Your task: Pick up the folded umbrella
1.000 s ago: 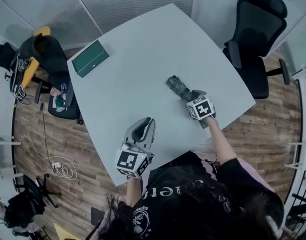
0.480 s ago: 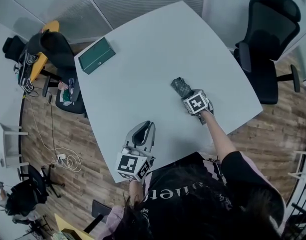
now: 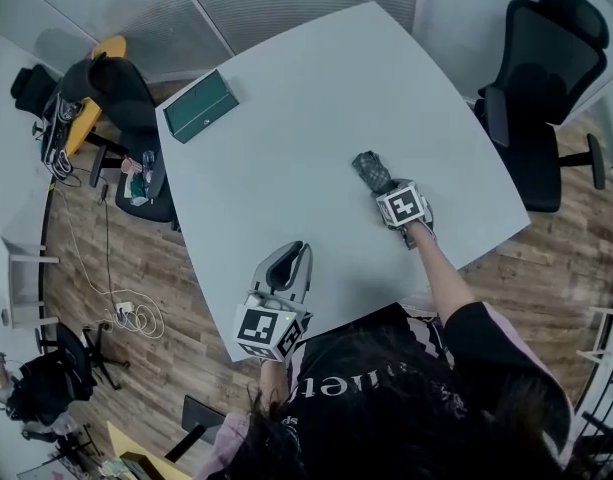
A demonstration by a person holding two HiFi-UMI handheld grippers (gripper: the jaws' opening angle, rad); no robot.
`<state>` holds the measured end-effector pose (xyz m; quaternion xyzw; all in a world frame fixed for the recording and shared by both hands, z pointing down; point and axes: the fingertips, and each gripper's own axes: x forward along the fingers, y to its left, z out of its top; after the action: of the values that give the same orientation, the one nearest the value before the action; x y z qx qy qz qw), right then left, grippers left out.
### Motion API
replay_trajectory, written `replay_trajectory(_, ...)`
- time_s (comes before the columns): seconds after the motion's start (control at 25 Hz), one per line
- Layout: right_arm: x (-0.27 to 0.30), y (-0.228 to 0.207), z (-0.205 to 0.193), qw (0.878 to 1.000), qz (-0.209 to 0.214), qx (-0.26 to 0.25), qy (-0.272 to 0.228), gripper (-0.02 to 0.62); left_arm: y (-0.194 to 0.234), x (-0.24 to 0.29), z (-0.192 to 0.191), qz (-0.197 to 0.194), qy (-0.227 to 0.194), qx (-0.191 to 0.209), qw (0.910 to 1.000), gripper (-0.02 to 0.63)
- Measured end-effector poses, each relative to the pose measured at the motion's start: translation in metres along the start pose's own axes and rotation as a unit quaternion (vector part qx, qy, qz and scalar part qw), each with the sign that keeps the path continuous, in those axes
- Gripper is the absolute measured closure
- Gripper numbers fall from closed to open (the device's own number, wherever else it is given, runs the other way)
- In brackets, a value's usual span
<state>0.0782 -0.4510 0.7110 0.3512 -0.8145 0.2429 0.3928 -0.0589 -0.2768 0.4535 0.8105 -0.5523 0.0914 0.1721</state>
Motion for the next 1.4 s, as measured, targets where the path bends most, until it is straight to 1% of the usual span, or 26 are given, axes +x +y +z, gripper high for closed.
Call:
replay_trajectory(0.08,-0.004,0.001,-0.001,1.000,0.001,0.018,0.000,0.362,0.002,-0.002,0.000,-0.001,-0.001,0.000,1.0000,0.551)
replay_trajectory(0.16,-0.011,0.004,0.001,0.999,0.008,0.038,-0.011,0.364,0.005,-0.006,-0.001,0.000,-0.002,-0.001,1.0000,0.551)
replay_trajectory(0.32,-0.038,0.019,0.014,0.996,0.028,0.063,-0.049,0.364,0.011,-0.015,-0.004,0.000,-0.001,-0.001,1.0000,0.551)
replay_trajectory(0.48,-0.071,0.042,0.025,0.991,0.053,0.082,-0.089,0.364,0.014,-0.025,-0.007,-0.007,-0.004,-0.001,1.0000,0.551)
replay_trajectory(0.64,-0.106,0.071,0.035,0.987,0.066,0.086,-0.120,0.364,0.018,-0.037,-0.008,-0.018,-0.009,0.001,0.9998,0.551)
replay_trajectory(0.84,-0.142,0.110,0.038,0.984,0.060,0.085,-0.141,0.364,0.030,-0.060,-0.012,-0.028,-0.015,0.003,0.9995,0.551)
replay_trajectory(1.0,-0.165,0.147,0.037,0.981,0.064,0.094,-0.158,0.364,0.040,-0.080,-0.021,-0.040,-0.016,0.002,0.9991,0.551)
replay_trajectory(1.2,-0.185,0.196,0.029,0.975,0.073,0.115,-0.174,0.364,0.050,-0.107,-0.033,-0.063,-0.013,0.004,0.9979,0.551)
replay_trajectory(1.4,-0.193,0.237,0.016,0.973,0.071,0.135,-0.174,0.364,0.060,-0.131,-0.046,-0.085,-0.012,0.004,0.9963,0.551)
